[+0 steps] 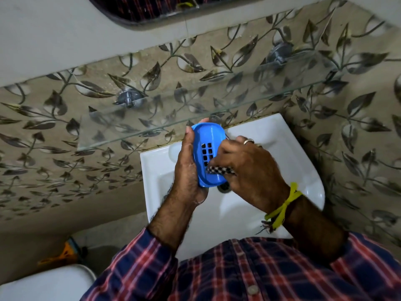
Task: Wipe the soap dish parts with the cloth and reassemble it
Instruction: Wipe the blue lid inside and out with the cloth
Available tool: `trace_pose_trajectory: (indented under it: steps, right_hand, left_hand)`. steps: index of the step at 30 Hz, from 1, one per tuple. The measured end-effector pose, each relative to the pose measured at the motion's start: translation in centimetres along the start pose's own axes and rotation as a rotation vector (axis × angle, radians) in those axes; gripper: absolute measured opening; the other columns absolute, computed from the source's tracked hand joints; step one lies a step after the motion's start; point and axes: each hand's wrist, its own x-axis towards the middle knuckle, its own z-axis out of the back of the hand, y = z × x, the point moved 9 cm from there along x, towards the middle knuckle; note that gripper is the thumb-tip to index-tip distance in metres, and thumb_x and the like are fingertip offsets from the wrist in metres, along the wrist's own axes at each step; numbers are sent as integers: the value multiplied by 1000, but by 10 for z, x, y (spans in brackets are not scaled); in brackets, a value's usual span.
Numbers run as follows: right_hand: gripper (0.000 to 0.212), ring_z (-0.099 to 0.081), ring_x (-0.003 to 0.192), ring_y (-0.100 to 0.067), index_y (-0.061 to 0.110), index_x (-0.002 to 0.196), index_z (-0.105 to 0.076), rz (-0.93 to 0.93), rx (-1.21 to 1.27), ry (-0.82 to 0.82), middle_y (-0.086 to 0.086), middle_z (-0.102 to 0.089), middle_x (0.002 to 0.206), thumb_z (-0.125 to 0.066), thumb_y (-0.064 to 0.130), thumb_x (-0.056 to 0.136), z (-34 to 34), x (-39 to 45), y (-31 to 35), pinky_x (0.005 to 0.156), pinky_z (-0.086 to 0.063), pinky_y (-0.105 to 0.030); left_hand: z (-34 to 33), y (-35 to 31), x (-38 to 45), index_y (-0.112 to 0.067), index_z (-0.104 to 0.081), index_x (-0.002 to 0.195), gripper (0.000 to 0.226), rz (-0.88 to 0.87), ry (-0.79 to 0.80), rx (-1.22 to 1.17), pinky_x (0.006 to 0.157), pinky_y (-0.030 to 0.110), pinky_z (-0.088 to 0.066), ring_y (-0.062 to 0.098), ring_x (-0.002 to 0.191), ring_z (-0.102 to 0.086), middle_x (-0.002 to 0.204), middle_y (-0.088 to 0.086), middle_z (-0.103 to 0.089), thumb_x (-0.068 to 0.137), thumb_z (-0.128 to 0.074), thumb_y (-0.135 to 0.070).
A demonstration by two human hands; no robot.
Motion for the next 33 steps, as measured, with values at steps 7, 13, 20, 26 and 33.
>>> trace_pose_trajectory:
  steps: [7,13,20,26,33]
  right_hand:
    - [29,-55,76,-26,25,90,-76,-40,-7,-64,3,-64,83,-69,3,72,5,5,-10,60,-42,-31]
    - [29,-57,75,-27,24,88,-77,43,-34,72,2,-65,82,-75,2,70,-5,-4,-5,57,-46,-32]
    - [31,-58,77,-29,24,90,-77,272,-214,161,1,-66,84,-74,0,71,-8,0,10,59,-55,-42]
    - [34,-56,77,-28,21,89,-74,121,-131,-75,-1,-64,84,-45,11,76,4,3,8,59,-47,-35]
    - [27,-57,79,-30,18,90,-73,-107,-68,-180,-2,-66,88,-68,11,65,7,7,-11,63,-50,-37]
  left_hand:
    - [-1,1,-1,-27,-65,127,53,-8,4,5,81,41,-56,23,88,-69,103,8,-71,99,-36,-61]
    - [2,-2,1,-26,-63,132,55,-15,-29,27,75,36,-55,23,84,-67,98,6,-72,99,-36,-62]
    - [-2,4,-1,-29,-67,124,51,8,-18,60,75,38,-56,23,80,-69,99,9,-73,100,-35,-60]
    - [-1,-9,1,-22,-58,136,54,-20,-39,-18,70,35,-57,23,83,-67,100,9,-71,100,-36,-57]
    - [-3,2,-1,-23,-63,131,56,8,-56,-59,72,36,-60,24,89,-70,105,9,-72,98,-39,-61]
